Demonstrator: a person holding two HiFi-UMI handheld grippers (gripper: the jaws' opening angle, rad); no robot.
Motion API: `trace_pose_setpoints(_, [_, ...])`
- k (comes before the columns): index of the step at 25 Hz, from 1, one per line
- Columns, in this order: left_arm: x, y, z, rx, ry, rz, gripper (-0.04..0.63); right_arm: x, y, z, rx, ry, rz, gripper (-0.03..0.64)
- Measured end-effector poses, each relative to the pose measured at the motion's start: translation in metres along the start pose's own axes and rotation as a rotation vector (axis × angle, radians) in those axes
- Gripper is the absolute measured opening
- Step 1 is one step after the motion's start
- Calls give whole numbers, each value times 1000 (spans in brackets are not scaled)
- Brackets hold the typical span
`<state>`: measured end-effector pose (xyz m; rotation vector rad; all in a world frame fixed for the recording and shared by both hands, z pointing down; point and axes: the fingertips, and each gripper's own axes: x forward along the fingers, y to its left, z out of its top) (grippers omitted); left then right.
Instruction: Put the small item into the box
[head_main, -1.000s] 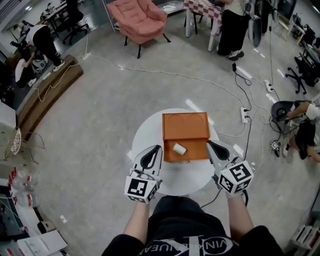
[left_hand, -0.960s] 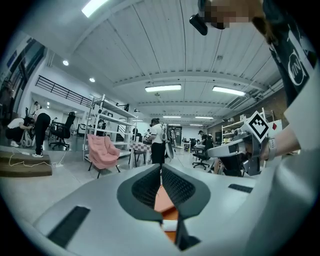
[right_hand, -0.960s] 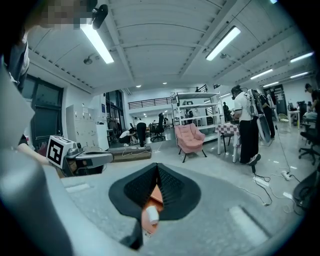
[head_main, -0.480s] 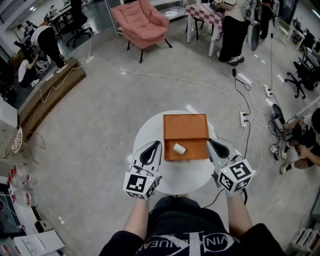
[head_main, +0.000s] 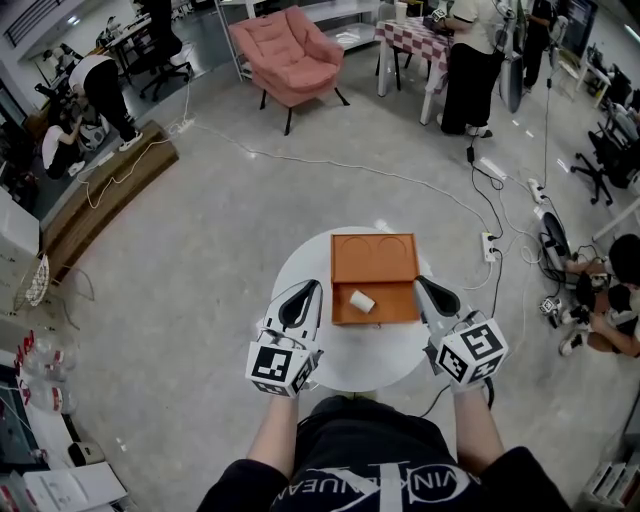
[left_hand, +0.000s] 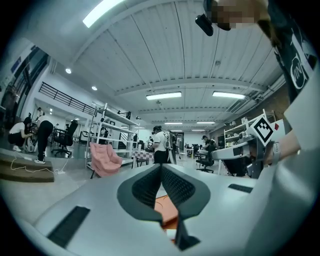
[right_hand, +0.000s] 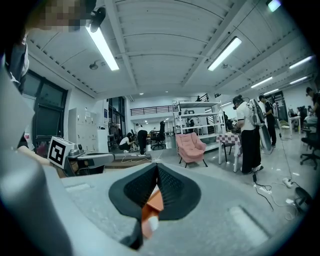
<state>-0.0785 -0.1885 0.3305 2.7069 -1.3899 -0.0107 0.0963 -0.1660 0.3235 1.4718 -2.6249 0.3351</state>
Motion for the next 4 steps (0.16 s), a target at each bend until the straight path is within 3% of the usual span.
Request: trace_pose_setpoints(4, [-1,-1,-4,-12,14,5,18,-4,0,-2,2,-5,-5,6])
